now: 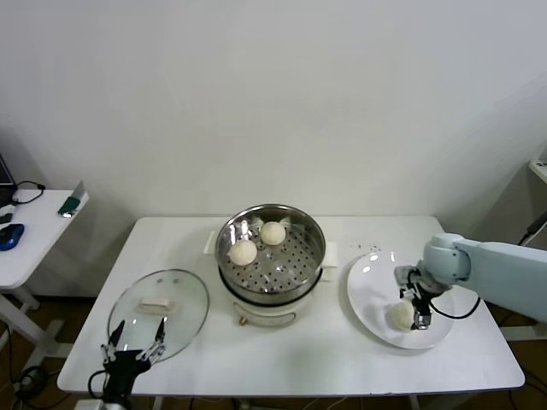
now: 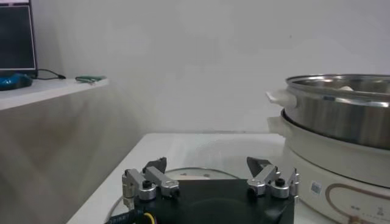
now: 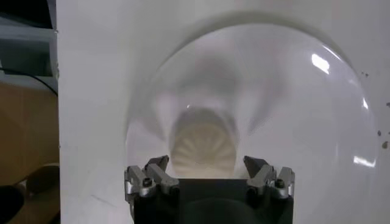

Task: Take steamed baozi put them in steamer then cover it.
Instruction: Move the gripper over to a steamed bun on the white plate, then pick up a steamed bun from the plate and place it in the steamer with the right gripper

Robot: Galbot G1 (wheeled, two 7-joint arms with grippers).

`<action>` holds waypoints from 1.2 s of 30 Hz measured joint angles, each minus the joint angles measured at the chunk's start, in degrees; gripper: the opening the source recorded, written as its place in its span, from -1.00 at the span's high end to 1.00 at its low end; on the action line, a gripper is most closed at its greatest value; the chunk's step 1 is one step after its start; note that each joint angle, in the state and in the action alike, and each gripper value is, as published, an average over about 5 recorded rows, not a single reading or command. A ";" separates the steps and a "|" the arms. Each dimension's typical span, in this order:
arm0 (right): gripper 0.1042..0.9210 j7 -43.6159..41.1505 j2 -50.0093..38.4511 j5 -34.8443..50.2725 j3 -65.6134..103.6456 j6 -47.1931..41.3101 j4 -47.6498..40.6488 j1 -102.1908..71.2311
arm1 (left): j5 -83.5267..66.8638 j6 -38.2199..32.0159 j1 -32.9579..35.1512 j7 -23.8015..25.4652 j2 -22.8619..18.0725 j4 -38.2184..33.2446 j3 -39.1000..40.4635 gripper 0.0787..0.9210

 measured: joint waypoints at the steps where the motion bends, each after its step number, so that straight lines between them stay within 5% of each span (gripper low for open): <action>1: -0.76 0.00 0.10 -0.10 0.19 0.00 -0.20 -0.29 | 0.00 0.01 0.00 0.00 -0.01 0.00 0.00 -0.77; 14: -0.35 -0.30 0.95 -0.93 2.12 0.35 -1.62 -2.56 | 0.01 -0.01 -0.02 -0.04 -0.12 0.23 -0.16 -0.77; 36: -0.32 -9.11 8.42 2.19 -7.83 16.05 -1.41 26.49 | 0.52 0.21 -0.15 -0.06 -0.25 0.01 -0.30 -0.77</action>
